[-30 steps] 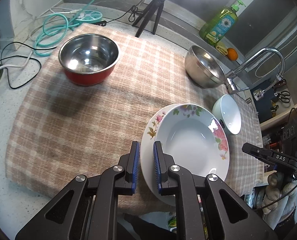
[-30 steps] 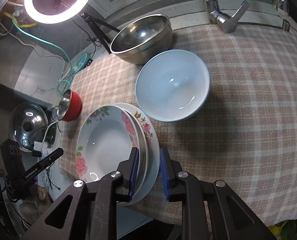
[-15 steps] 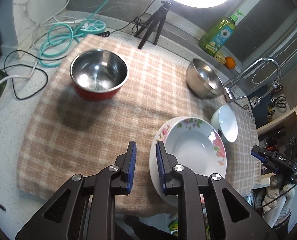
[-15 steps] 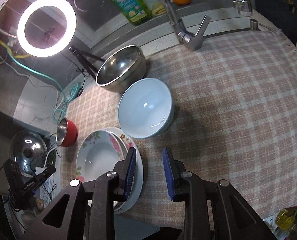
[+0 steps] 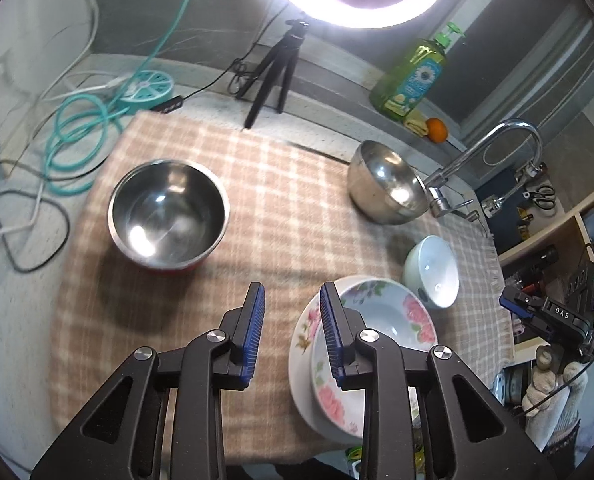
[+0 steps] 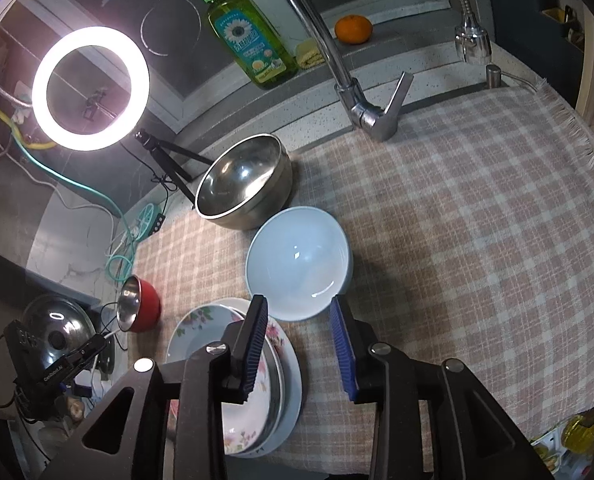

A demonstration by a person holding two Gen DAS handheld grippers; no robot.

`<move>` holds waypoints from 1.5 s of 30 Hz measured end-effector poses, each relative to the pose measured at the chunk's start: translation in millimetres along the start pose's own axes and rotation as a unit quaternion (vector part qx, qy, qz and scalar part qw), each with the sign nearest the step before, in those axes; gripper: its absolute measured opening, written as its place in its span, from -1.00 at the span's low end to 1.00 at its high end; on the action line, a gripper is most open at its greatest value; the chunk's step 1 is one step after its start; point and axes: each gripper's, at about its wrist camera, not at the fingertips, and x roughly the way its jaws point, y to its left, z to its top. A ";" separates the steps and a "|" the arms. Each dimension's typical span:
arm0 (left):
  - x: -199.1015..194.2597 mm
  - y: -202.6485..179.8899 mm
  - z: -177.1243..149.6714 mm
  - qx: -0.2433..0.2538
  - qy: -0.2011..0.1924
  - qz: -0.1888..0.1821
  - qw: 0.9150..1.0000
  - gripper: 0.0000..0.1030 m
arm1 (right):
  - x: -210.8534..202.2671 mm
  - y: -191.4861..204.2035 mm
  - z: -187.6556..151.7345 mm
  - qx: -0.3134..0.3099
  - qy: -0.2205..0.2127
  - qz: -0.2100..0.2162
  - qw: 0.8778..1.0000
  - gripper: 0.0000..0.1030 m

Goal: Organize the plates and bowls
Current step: 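Move the right tool to the rim of the large steel bowl, then close the right tool on the steel bowl's rim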

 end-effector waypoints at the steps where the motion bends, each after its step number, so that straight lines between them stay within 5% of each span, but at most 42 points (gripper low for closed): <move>1: 2.0 -1.4 3.7 0.002 0.002 -0.006 1.000 -0.48 | 0.3 1.0 1.4 0.000 -0.002 -0.002 1.000 -0.38; 12: 41.0 -36.7 40.7 0.031 0.030 -0.031 0.999 -0.48 | 20.3 6.5 49.7 -0.027 0.001 -0.010 1.000 -0.38; 19: 79.7 -66.5 68.7 0.012 0.049 -0.029 0.998 -0.48 | 60.0 3.0 98.5 -0.052 0.050 0.018 0.997 -0.38; 21: 92.5 -74.9 74.7 0.005 0.056 -0.029 0.998 -0.34 | 71.9 3.6 110.9 -0.067 0.065 0.021 0.995 -0.38; 38: 169.4 -98.7 115.2 -0.024 0.076 0.033 0.996 -0.30 | 155.8 0.4 165.3 -0.064 0.147 0.061 0.985 -0.37; 45: 186.5 -91.4 121.4 -0.030 0.089 0.049 0.994 -0.30 | 170.9 13.5 164.9 -0.099 0.155 0.037 0.982 -0.37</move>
